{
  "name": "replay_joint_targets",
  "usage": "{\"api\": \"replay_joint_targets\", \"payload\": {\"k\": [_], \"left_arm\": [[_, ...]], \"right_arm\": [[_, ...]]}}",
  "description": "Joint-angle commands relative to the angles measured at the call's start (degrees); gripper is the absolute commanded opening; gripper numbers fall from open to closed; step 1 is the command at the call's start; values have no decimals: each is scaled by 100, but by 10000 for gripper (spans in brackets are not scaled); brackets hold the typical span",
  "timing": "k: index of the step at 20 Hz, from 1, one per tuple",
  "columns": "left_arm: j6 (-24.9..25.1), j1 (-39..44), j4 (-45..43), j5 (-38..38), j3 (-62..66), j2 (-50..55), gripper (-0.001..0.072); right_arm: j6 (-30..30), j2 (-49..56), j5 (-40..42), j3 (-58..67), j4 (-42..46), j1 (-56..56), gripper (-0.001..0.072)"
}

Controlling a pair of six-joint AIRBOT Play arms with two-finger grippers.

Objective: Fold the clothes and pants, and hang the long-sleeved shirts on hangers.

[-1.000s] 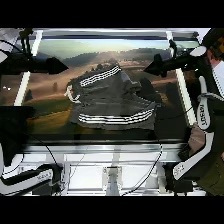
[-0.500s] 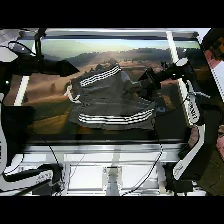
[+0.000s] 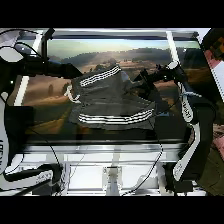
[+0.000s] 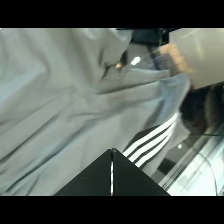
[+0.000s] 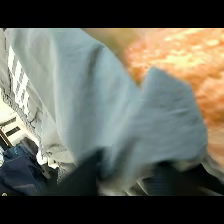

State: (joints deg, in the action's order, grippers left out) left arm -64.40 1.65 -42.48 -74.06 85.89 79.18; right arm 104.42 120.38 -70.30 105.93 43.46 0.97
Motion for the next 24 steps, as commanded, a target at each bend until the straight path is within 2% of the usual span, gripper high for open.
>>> {"api": "replay_joint_targets", "payload": {"k": [1, 3, 4, 9, 13, 17, 19, 23, 24], "left_arm": [[-1086, 4, -1119, 199, -4, 111, 9], [-1502, 2, -2253, 203, -39, 308, 12], [-1488, -24, -2398, 210, -90, 420, 12], [-1486, -90, -2190, 658, -684, 979, 11], [-1464, 57, -2184, 809, -1169, 1311, 4], [-1502, 133, -2179, 1283, -1340, 1344, 4], [-1733, 129, -2181, 1508, -1344, 1344, 12], [-2780, -4, -1993, 2575, -1344, 1344, 13], [-2776, -31, -1808, 2704, -1344, 1344, 13]], "right_arm": [[28, 50, 354, 35, 68, -138, 7], [-223, 46, 308, 223, 37, -138, 7], [-365, 46, 203, 411, 44, -138, 5], [-656, -76, -87, 1600, 2, -234, 4], [-1408, -640, -350, 1585, 24, -575, 4], [-1556, -1158, -433, 1582, 584, -861, 4], [-1556, -1296, -551, 1585, 796, -887, 4], [-1558, -1351, -1045, 1414, 855, -903, 4], [-1659, -1357, -1097, 1419, 1014, -925, 4]]}}
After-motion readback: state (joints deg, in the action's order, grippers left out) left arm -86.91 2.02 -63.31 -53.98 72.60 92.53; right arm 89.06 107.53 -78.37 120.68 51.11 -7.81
